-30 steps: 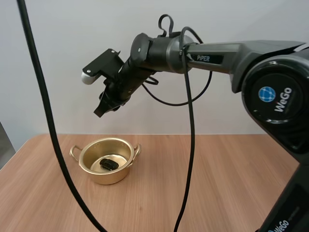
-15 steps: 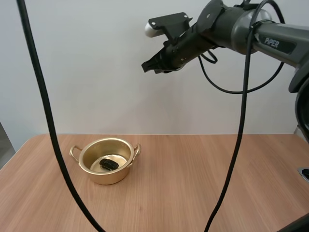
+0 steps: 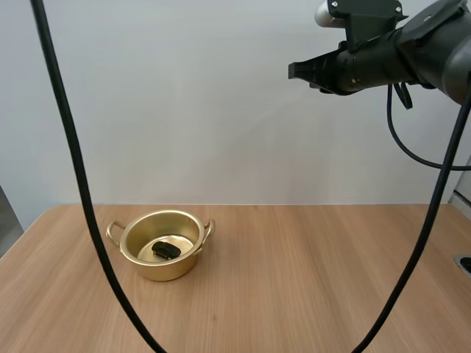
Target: Open the pot, put the car inside, and close it
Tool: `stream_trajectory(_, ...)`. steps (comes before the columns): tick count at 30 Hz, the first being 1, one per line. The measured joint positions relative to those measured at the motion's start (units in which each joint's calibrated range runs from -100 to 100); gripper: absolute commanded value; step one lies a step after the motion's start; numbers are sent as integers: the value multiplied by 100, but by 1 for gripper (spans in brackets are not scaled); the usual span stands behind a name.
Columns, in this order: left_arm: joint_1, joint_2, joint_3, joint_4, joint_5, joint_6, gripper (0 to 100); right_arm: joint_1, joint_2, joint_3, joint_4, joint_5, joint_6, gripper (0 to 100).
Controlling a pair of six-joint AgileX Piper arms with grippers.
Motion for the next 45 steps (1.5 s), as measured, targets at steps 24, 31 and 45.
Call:
stream_trajectory(24, 0, -1185, 2327, 1, 242, -119, 0, 0, -3501, 4079, 3426, -1636, -3510, 0)
stream_trajectory(31, 0, -1171, 3550, 1, 387, 330, 0, 0, -3617, 4079, 3372, -1576, -3979, 0)
stream_trajectory(45, 0, 34, 5328, -17, 946, 824, 0, 0, -3617, 4079, 2618, -1576, -3513, 0)
